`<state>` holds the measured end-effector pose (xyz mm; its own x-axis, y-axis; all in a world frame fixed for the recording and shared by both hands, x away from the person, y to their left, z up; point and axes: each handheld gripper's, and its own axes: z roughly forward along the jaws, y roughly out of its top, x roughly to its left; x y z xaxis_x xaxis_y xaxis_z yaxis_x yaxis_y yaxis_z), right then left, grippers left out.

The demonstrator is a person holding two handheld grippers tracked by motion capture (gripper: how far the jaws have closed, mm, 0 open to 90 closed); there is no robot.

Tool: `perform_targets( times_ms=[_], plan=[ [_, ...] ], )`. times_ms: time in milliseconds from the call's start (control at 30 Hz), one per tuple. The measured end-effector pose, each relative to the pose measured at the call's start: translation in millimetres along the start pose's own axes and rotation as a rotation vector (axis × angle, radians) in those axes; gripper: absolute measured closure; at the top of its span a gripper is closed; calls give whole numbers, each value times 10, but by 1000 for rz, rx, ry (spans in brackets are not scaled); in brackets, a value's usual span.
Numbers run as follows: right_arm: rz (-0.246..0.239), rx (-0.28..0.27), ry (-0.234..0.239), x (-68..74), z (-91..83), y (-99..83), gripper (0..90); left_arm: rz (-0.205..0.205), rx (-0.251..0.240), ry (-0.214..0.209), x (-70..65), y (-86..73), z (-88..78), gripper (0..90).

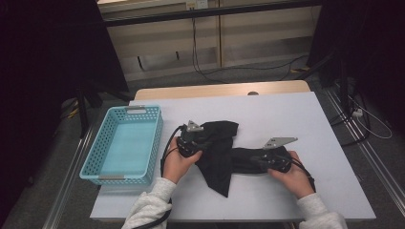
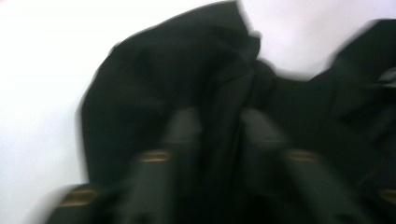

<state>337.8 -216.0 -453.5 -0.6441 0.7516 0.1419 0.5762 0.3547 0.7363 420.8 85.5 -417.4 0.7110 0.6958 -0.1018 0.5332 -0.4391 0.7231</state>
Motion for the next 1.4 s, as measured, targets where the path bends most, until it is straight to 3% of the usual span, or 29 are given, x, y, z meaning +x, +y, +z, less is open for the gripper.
perform_targets(
  times_ms=[67,167,267,333,367,433,533,633,733,833,867,900,967,1000,1067,1167,1333,1400],
  plan=[
    [5,1,7,-34,-71,-41,898,-35,-26,40,58,23,-111,848],
    [13,-12,7,-85,-127,-87,885,-90,-72,48,153,45,-281,857],
    [1,-30,-13,-72,-116,-43,807,-117,-96,55,223,36,-388,857],
    [10,-59,-33,-45,-83,22,680,-123,-105,59,250,29,-440,857],
    [14,-69,-37,-29,-60,59,663,-143,-127,60,245,26,-456,857],
    [38,-88,-41,7,9,133,544,-146,-139,63,246,23,-493,857],
    [42,-87,-42,61,139,213,509,-154,-140,66,261,-1,-520,857],
    [62,-63,-57,93,281,254,400,-164,-148,74,276,-17,-543,857],
    [83,-53,-63,111,375,281,380,-160,-155,81,279,-10,-571,857],
    [57,-22,-99,161,485,299,394,-160,-156,87,295,-16,-584,857],
    [36,-19,-107,183,505,304,438,-169,-157,84,302,-18,-583,857],
    [13,-15,-111,205,512,314,561,-168,-157,88,313,-22,-585,857],
    [-24,-12,-76,229,515,317,790,-170,-154,88,331,-26,-589,856],
    [-30,-15,-61,238,515,310,836,-174,-158,84,336,-28,-585,856],
    [-48,-17,-60,245,504,301,853,-180,-159,83,341,-30,-585,856],
    [-30,-10,-46,233,427,257,859,-182,-168,82,348,-22,-603,856],
    [-71,30,-94,148,105,106,863,-197,-178,82,375,-34,-631,856],
    [-52,24,-110,74,-44,41,862,-200,-172,81,382,-41,-622,856]
  ],
)
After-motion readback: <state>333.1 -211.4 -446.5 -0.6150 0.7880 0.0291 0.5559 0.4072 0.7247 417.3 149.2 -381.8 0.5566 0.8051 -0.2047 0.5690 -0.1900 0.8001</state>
